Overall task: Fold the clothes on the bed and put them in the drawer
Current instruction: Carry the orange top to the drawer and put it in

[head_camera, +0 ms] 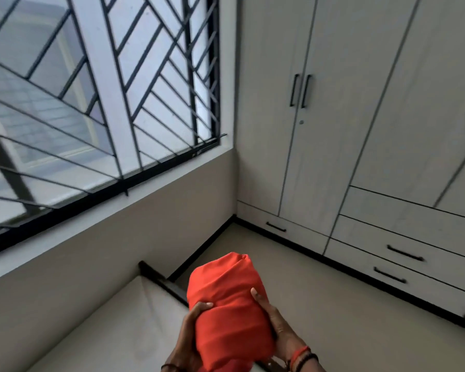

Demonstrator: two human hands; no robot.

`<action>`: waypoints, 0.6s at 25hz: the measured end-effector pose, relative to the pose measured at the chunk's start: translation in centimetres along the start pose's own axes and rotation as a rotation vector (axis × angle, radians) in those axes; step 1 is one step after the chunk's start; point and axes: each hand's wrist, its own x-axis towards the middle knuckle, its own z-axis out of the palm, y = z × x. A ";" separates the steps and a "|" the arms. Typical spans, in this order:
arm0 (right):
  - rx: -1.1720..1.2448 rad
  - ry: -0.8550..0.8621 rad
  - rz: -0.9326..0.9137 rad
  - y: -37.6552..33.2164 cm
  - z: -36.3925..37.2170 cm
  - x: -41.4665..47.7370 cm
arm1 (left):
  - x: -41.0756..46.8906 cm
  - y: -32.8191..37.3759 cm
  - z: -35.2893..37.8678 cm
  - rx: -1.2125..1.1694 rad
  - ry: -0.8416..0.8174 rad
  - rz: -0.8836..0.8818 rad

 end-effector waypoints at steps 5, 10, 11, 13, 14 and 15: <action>0.031 0.068 -0.088 -2.8 -7.1 -5.3 | 1.3 -2.3 7.6 0.088 -0.060 -0.011; 0.065 0.092 -0.147 -5.1 -14.9 -9.2 | 3.0 -4.8 15.8 0.153 -0.117 -0.028; 0.067 0.100 -0.160 -5.7 -16.5 -9.9 | 3.3 -5.4 17.6 0.147 -0.143 -0.044; 0.072 0.119 -0.192 -6.7 -19.3 -11.0 | 4.2 -6.6 20.7 0.133 -0.158 -0.096; 0.083 0.126 -0.212 -7.2 -20.8 -11.6 | 5.0 -7.3 22.1 0.142 -0.163 -0.114; 0.089 0.139 -0.231 -7.6 -22.2 -12.1 | 5.6 -7.9 23.5 0.157 -0.177 -0.128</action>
